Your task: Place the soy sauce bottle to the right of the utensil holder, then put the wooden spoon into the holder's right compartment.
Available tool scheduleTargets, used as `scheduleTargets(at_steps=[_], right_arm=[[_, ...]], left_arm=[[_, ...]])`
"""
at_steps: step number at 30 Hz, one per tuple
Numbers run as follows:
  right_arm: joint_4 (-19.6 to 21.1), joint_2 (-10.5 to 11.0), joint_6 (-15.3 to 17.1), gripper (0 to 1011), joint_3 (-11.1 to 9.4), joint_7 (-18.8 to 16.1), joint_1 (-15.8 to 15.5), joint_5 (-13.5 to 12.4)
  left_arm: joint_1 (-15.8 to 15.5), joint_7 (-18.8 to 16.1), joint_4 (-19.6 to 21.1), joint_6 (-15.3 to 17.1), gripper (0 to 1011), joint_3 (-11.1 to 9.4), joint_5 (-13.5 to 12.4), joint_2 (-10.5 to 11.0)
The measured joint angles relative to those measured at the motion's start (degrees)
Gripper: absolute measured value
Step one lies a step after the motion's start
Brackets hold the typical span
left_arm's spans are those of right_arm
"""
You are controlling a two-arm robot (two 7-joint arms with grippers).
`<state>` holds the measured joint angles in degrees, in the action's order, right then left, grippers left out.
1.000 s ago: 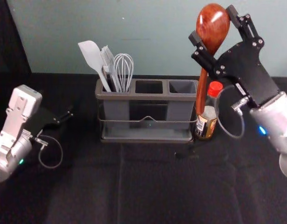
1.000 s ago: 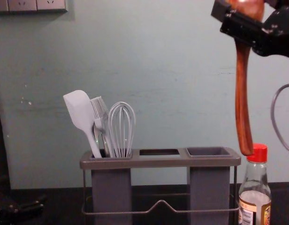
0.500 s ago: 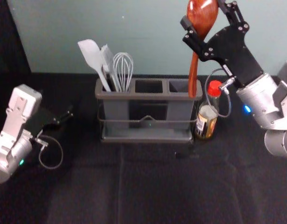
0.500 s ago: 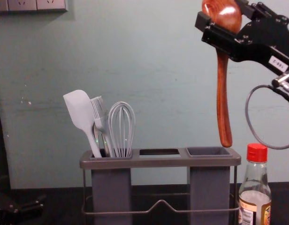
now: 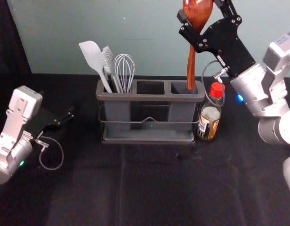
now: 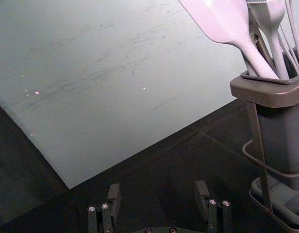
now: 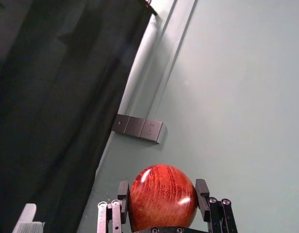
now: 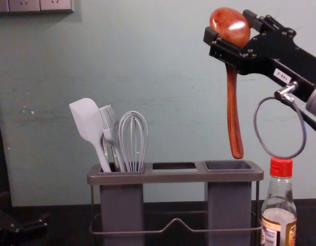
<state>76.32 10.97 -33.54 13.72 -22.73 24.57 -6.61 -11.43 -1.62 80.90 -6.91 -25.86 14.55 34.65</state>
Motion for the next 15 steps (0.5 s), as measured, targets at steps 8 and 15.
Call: scheduleTargets(at_steps=[8,15], right_arm=[[-3.8,-1.2,-1.7,840,0.7,0.8,1.9,1.8],[-7.1,-2.3,-3.3,841,1.1,1.6,3.1,3.5]], left_arm=[[0.0,0.0,0.0,0.0,1005,0.0,0.0,0.0],[0.0,0.0,0.0,0.0,1005,0.0,0.0,0.0]])
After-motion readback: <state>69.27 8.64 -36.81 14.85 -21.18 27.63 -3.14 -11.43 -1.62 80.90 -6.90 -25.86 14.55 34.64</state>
